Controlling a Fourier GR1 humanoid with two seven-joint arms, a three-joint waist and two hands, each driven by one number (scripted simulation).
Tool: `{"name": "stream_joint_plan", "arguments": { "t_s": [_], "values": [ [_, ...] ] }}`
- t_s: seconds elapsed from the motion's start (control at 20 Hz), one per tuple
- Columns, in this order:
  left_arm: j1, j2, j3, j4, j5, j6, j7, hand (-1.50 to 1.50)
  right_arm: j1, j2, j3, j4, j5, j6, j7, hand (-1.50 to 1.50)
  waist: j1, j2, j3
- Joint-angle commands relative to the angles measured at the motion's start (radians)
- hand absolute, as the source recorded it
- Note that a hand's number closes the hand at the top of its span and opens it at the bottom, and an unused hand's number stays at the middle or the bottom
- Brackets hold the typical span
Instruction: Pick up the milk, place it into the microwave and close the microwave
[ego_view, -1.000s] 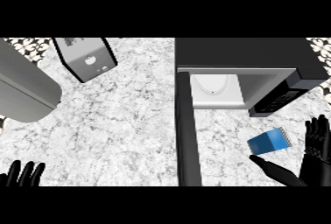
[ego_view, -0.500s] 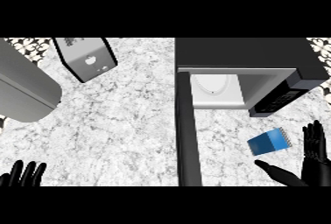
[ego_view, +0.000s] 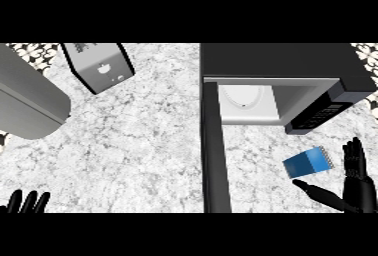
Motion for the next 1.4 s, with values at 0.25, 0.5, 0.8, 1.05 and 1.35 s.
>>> {"name": "stream_joint_plan", "arguments": {
  "t_s": [0.25,0.5,0.8,1.05,1.35],
  "values": [
    [-0.045,0.002,0.031,0.003,0.014,0.009,0.036,-1.50,-0.141,-0.007,-0.023,0.314,-0.013,0.058,-0.136,-1.50,0.001,0.001,0.000],
    [0.008,-0.012,0.014,0.050,-0.016,-0.018,-0.030,-1.50,-0.149,-0.016,-0.015,0.370,-0.029,0.128,-0.159,-1.50,0.001,0.000,0.000],
    [-0.021,0.012,0.101,0.086,0.043,-0.063,-0.062,-1.50,-0.208,-0.017,-0.039,0.536,-0.019,0.096,-0.299,-1.50,0.001,0.000,0.000],
    [0.020,-0.014,-0.003,-0.020,-0.009,0.000,0.001,-1.50,-0.286,-0.058,-0.092,0.627,-0.073,0.151,-0.356,-1.50,0.003,0.000,0.000],
    [-0.046,0.020,0.081,-0.012,0.071,-0.032,0.076,-1.50,-0.292,-0.034,-0.096,0.663,-0.127,0.311,-0.402,1.50,-0.001,0.001,0.000]
  ]
}}
